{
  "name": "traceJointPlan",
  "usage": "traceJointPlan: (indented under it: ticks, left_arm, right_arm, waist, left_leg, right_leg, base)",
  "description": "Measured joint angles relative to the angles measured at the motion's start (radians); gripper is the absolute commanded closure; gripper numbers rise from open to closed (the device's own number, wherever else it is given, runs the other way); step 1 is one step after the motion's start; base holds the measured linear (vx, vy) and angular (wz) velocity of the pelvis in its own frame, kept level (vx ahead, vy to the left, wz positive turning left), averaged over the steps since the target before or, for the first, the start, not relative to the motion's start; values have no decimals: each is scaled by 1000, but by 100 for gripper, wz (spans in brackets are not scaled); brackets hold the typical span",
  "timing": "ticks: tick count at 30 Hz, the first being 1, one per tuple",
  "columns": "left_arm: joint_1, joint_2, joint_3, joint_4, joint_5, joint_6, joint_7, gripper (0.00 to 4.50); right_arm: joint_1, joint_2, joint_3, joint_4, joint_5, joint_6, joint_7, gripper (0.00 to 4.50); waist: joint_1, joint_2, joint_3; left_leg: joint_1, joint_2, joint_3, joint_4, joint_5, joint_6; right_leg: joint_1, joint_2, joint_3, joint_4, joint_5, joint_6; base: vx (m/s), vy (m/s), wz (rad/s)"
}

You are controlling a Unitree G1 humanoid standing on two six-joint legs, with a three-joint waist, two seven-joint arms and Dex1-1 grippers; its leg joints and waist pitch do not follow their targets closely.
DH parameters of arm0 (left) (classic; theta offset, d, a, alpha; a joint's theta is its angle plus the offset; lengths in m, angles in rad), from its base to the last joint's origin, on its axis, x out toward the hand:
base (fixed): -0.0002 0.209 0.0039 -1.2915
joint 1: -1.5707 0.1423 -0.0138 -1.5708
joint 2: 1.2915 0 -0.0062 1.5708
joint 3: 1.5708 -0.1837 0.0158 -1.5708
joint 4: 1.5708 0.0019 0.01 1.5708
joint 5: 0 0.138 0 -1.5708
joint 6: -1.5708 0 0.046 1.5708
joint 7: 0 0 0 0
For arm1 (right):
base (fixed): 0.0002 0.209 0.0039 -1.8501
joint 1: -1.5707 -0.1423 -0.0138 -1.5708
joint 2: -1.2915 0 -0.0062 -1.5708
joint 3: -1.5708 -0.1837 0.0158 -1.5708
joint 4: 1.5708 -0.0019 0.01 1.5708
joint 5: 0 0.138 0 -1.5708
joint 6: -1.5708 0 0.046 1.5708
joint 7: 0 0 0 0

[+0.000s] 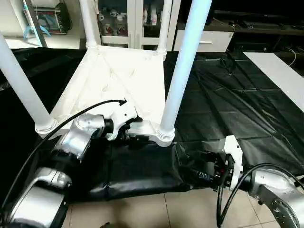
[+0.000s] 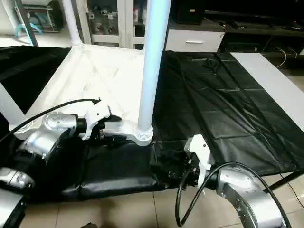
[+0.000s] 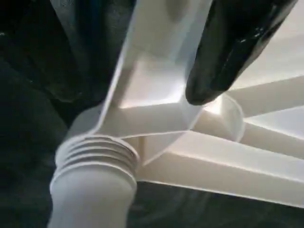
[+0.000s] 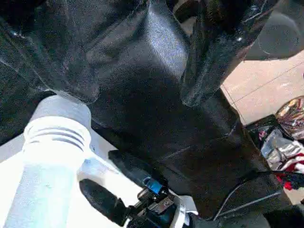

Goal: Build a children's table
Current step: Rotate table base

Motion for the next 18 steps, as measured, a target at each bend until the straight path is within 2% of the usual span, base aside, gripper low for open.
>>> traceJointPlan:
  ticks: [4,18]
  left_arm:
    - [-16,12,-10,20,15,29,-16,103]
    - [-30,11,-12,75,35,44,-7,234]
  right_arm:
    - [0,-8,-9,5,-2,-7,5,139]
    - [-31,-9,-10,38,-10,-18,12,139]
  waist:
    - [-2,1,0]
    - [0,1,0]
  left_leg:
    - [0,0,0,0,0,0]
    - [0,0,1,0,0,0]
  right_leg:
    - [0,0,0,1,0,0]
    - [0,0,0,1,0,0]
  base:
    - [0,0,0]
    - [0,0,0]
